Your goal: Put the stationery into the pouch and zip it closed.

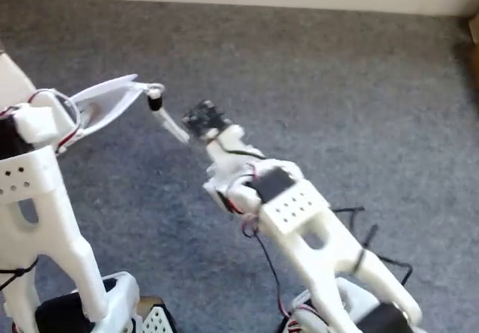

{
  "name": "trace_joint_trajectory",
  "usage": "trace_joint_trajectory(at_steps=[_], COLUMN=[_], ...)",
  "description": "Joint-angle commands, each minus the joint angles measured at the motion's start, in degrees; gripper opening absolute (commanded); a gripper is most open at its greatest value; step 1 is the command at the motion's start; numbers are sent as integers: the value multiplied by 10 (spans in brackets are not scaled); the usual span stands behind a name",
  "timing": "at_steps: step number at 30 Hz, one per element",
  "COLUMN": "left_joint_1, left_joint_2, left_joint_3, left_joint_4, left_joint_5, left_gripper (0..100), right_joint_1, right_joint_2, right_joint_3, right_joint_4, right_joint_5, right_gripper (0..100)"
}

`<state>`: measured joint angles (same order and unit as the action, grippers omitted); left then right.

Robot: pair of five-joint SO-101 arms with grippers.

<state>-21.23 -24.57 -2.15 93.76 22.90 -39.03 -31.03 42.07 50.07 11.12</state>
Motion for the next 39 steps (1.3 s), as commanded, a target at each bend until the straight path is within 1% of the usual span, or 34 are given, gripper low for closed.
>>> trace_joint_trajectory(at_steps=[1,10,14,19,22,24,27,31,36,39], left_joint_1=[54,180,214,216,216,216,215,214,213,213], left_joint_2=[-13,-12,-9,-7,-9,-9,-11,-12,-12,-12], left_joint_3=[-56,-73,-68,-67,-67,-67,-54,-26,-18,-18], left_joint_4=[-9,-10,-9,4,13,20,22,22,22,22], left_joint_5=[3,4,4,4,4,4,4,3,1,0], left_gripper=[8,8,8,8,8,8,8,8,8,8], right_joint_1=[15,15,15,15,12,12,11,7,-31,-39], right_joint_2=[-104,-318,-409,-492,-508,-508,-508,-508,-507,-502], right_joint_3=[34,158,194,196,196,196,197,200,201,200], right_joint_4=[-51,-151,-171,-175,-204,-240,-319,-408,-480,-513], right_joint_5=[-30,-85,-98,-111,-118,-133,-156,-156,-155,-155], right_gripper=[5,5,5,5,5,5,5,5,5,5])
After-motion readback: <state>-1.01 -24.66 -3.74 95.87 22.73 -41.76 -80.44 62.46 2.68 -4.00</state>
